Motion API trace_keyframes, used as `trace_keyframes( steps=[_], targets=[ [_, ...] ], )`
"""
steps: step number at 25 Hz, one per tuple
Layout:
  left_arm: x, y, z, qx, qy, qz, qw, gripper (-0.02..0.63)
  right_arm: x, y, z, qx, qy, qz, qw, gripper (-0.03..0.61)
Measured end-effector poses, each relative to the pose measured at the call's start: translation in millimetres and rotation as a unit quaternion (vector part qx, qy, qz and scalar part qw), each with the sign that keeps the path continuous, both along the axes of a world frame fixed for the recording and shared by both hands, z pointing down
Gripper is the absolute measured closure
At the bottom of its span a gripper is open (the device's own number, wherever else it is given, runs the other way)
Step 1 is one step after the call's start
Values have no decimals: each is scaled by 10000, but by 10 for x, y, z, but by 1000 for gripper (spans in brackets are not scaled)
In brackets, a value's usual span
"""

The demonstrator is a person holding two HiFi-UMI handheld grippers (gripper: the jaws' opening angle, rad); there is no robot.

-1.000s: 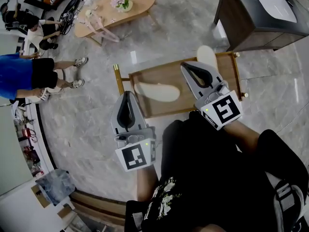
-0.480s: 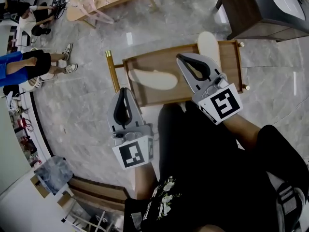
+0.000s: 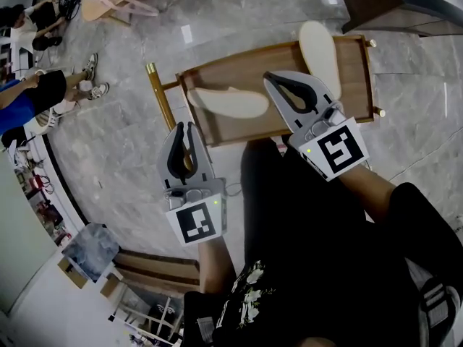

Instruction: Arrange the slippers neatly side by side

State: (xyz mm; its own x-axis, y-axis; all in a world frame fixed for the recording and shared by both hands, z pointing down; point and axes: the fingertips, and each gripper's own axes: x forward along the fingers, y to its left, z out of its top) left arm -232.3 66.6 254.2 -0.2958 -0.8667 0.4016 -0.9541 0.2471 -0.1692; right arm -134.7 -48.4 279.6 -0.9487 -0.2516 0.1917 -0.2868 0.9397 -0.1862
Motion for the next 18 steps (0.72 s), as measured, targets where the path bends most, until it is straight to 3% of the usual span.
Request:
trace_keyframes(
  steps=[4, 8, 12, 15, 18],
  targets=[
    [-56, 18, 189, -358, -165, 107, 9992, 567, -23, 8, 144, -155, 113, 14, 9998, 580],
    [-39, -9, 407, -926, -568, 552, 9925, 544, -6, 1, 266, -330, 192, 63, 9993, 580],
    [-13, -39, 691, -1475, -703, 1078, 9806, 512, 24, 44, 446, -412, 344, 88, 9985, 580],
    [28, -68, 884, -1865, -862, 1553, 9663, 485, 29, 62, 528, -505, 379, 126, 9979, 580],
    [57, -137, 1043, -2034, -964, 1913, 9554, 477, 54, 36, 623, -593, 446, 238, 9970, 580]
  ],
)
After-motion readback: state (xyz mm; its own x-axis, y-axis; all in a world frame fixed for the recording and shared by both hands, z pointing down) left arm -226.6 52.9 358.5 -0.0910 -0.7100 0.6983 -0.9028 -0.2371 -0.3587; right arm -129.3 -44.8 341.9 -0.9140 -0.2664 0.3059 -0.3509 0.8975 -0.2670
